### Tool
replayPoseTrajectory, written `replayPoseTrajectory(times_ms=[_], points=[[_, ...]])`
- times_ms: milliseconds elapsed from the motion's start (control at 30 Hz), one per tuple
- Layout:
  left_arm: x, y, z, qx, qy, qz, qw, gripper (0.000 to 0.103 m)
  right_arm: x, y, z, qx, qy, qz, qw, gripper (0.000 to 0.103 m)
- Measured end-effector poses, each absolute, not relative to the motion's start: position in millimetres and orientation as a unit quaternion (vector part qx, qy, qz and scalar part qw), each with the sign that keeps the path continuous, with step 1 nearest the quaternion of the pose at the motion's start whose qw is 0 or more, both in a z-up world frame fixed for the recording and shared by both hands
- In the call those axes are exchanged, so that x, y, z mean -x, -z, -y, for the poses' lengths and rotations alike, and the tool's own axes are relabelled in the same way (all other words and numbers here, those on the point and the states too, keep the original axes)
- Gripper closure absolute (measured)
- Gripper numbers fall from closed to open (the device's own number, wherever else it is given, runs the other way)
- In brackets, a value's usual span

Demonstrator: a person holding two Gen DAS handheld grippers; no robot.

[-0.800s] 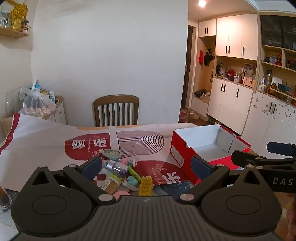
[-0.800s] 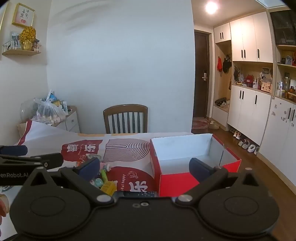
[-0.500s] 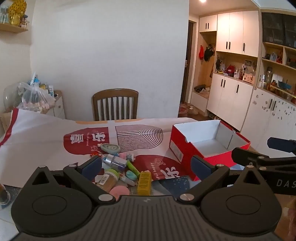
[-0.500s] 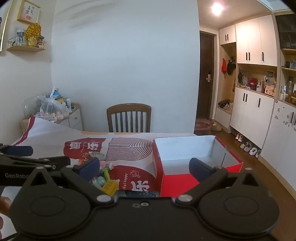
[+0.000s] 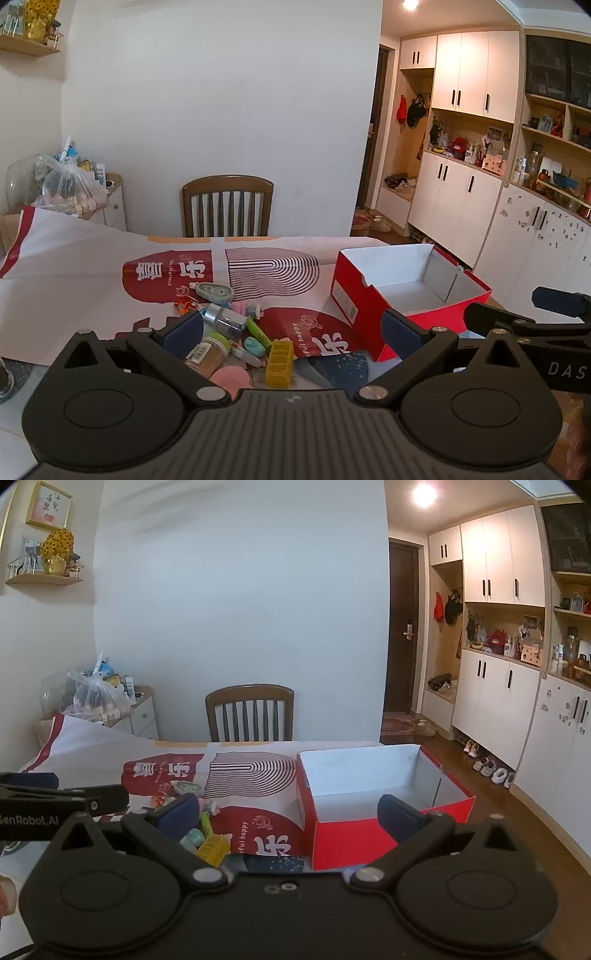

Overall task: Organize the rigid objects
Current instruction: 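Move both tools toward the scattered items on the table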

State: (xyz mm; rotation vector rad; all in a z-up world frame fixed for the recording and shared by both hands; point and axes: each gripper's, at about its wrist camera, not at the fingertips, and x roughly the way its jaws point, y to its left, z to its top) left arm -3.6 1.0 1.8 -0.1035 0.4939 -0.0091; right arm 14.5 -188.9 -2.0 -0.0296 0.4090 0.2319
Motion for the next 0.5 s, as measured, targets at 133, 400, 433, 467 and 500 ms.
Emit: replayPoseTrajectory(times_ms=[133, 400, 433, 467, 500], points=[[5.6, -1.7, -2.6, 0.054, 0.002, -0.247, 0.968, 0.0, -16.0, 2.3, 187.7, 0.013, -0.121, -0.208, 0.971, 0.0], [11.0, 0.5, -5.4, 0.059, -0.002, -0.256, 0.965, 0.0, -15.1, 3.4, 186.5, 0.005, -0.134, -0.216, 0.967, 0.0], [11.9, 1.3, -5.9, 0.061, -0.003, -0.257, 0.964, 0.0, -14.3, 3.6, 186.0, 0.004, -0.135, -0.217, 0.967, 0.0], [12.7, 1.9, -6.4, 0.063, -0.004, -0.258, 0.964, 0.0, -13.0, 3.9, 185.1, 0.004, -0.136, -0.217, 0.967, 0.0], [13.6, 2.7, -6.7, 0.064, -0.005, -0.26, 0.964, 0.0, -12.3, 4.2, 184.2, 0.004, -0.138, -0.218, 0.966, 0.0]])
